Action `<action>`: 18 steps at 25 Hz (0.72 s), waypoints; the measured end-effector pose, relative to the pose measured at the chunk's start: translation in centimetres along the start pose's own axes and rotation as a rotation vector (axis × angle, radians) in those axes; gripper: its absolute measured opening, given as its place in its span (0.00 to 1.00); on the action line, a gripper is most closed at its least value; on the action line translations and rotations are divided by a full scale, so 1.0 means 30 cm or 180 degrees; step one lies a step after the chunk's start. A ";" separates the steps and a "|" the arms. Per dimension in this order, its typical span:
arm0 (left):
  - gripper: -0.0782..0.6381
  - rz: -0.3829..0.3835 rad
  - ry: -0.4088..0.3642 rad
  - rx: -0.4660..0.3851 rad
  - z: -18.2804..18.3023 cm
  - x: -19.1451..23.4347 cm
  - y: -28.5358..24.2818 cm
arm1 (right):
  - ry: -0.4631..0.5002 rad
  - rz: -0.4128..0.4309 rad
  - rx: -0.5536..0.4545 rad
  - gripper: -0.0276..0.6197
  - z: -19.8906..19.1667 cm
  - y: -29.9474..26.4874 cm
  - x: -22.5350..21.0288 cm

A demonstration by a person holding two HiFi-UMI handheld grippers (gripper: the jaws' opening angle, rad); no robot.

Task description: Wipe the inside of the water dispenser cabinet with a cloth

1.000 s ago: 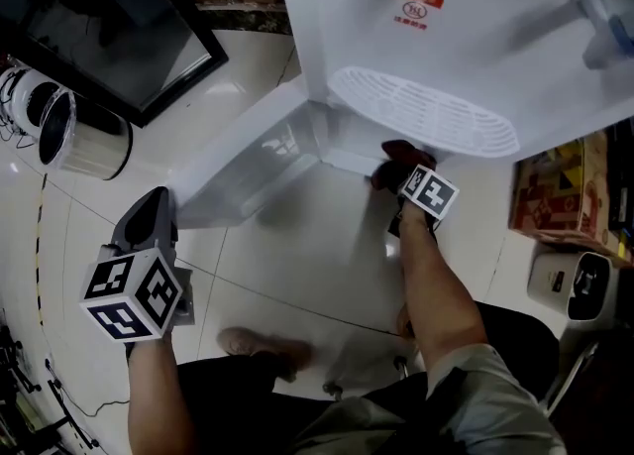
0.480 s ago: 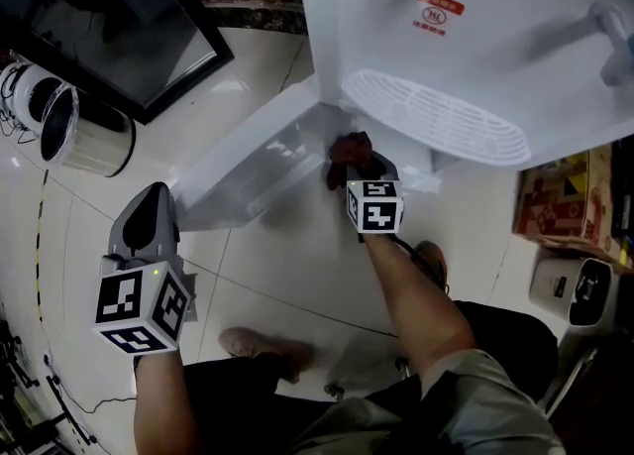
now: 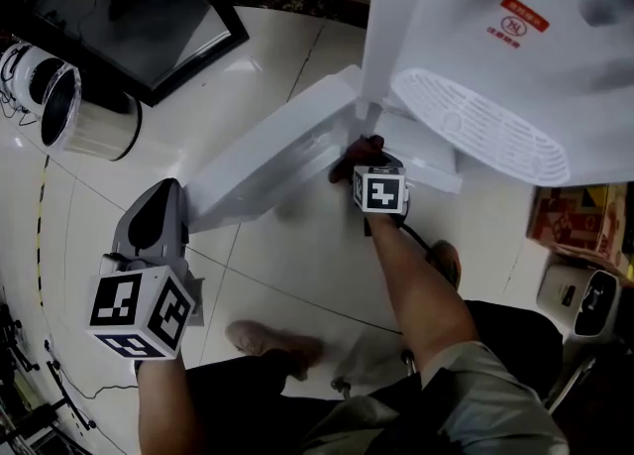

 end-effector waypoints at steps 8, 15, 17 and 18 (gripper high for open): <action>0.11 -0.0111 0.0043 0.0048 -0.006 -0.012 0.004 | -0.0026 -0.0126 0.0207 0.21 -0.031 -0.019 -0.057; 0.11 -0.0034 -0.0082 0.0112 -0.008 -0.026 0.003 | -0.0218 -0.0323 0.0299 0.21 -0.102 0.045 -0.216; 0.11 -0.0006 -0.0095 0.0121 -0.008 -0.027 0.002 | -0.0267 -0.0405 0.0319 0.21 -0.127 0.073 -0.275; 0.11 0.0010 -0.0099 0.0126 -0.008 -0.027 0.001 | -0.0273 -0.0449 0.0327 0.21 -0.138 0.088 -0.305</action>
Point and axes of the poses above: the fingertips, and each gripper's own axes: y backward along the fingers, x to its left, z out of its top, the point moved 2 cm from there along y, backward along the fingers, and after that the axes turned 11 degrees about x, right-handed, at the moved point
